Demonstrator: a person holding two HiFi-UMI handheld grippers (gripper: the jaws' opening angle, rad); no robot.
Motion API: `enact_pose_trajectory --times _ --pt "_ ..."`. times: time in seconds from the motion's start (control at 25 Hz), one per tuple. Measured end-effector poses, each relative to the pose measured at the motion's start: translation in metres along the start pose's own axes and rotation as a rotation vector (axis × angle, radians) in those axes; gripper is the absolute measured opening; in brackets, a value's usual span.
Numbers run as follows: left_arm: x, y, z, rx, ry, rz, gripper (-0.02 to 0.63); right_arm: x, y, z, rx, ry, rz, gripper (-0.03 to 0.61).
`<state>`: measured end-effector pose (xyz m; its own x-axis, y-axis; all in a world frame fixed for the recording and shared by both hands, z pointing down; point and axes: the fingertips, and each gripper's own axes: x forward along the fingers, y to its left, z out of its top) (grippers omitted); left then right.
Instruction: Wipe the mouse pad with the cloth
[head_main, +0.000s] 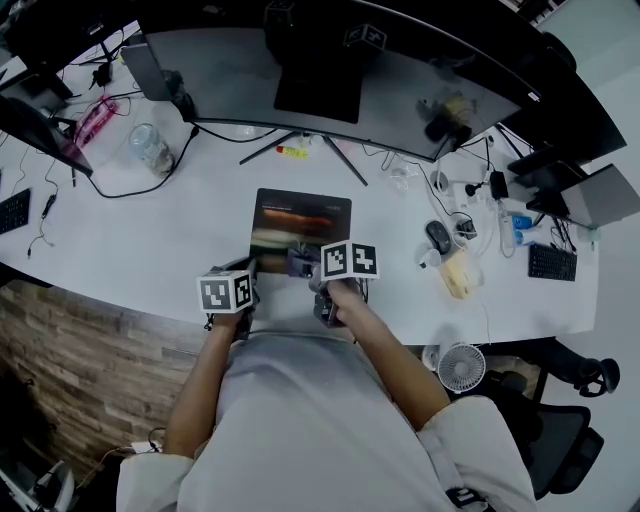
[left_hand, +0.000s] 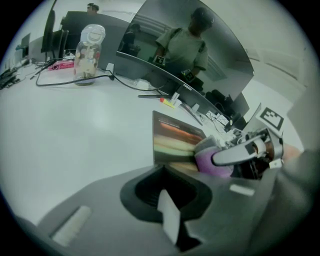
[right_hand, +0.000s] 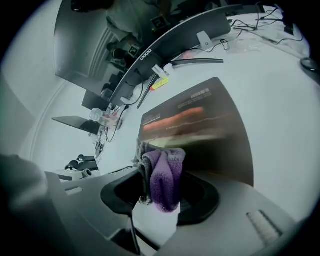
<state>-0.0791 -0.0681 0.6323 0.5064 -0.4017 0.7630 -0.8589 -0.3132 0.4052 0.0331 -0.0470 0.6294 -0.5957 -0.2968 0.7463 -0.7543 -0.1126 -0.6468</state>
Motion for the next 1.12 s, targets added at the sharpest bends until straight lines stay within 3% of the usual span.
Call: enact_pose_trajectory --times 1.12 --pt "0.001 -0.003 -0.001 0.01 -0.008 0.014 0.0 -0.06 -0.073 0.0 0.044 -0.049 -0.062 0.19"
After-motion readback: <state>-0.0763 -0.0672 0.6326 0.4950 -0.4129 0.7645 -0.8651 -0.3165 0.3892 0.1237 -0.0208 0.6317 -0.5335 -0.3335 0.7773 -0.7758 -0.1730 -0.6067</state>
